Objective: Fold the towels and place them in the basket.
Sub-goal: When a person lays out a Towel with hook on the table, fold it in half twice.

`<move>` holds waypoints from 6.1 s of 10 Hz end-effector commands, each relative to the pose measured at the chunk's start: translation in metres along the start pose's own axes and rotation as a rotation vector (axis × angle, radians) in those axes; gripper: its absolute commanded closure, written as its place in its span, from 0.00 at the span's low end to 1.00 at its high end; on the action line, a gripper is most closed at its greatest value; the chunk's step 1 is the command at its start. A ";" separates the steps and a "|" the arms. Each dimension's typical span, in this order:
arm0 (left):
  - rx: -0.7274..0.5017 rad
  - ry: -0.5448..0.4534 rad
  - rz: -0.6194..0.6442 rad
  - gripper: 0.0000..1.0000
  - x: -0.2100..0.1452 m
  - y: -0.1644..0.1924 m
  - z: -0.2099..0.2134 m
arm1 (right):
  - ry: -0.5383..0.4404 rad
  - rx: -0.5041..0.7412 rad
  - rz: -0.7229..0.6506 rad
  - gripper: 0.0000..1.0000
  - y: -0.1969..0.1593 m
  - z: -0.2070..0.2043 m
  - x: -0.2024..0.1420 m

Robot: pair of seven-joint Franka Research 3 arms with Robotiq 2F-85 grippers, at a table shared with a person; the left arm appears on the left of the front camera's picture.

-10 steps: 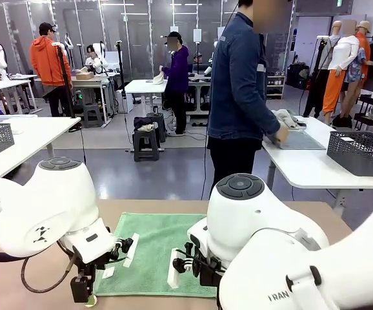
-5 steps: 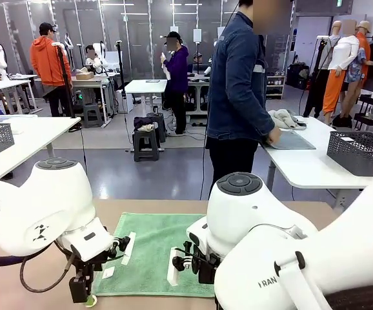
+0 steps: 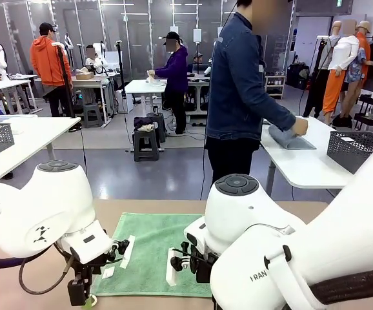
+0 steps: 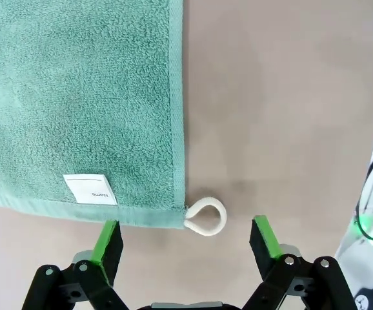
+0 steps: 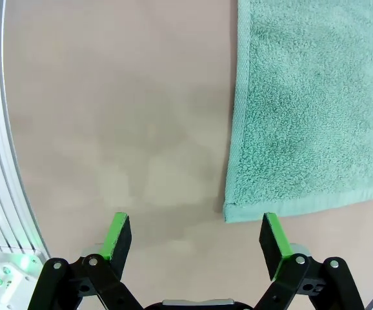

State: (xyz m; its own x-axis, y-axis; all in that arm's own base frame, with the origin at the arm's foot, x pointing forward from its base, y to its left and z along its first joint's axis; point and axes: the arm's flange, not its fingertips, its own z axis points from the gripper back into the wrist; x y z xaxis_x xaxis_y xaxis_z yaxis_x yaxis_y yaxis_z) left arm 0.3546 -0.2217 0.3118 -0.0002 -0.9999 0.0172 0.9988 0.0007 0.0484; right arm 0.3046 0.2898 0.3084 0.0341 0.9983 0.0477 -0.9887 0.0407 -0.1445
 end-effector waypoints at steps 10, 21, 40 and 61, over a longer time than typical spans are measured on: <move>-0.022 -0.058 -0.103 0.14 -0.018 0.012 -0.011 | -0.036 0.023 -0.010 0.20 -0.025 -0.005 -0.010; -0.003 -0.067 -0.127 0.37 -0.018 0.024 -0.024 | -0.039 0.036 -0.027 0.40 -0.032 -0.014 -0.019; -0.059 -0.028 -0.106 0.54 0.003 0.024 -0.014 | 0.001 0.055 -0.028 0.82 -0.048 -0.020 -0.017; 0.043 -0.060 -0.186 0.92 0.041 0.059 0.052 | 0.008 -0.008 -0.010 0.94 -0.088 0.053 0.029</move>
State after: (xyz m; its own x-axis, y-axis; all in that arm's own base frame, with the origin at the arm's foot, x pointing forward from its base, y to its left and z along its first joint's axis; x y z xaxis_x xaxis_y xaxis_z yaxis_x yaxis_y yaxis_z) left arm 0.4055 -0.2590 0.3655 -0.1824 -0.9797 0.0828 0.9798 -0.1742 0.0980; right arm 0.3738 0.3118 0.3725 0.0511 0.9961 0.0715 -0.9863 0.0616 -0.1527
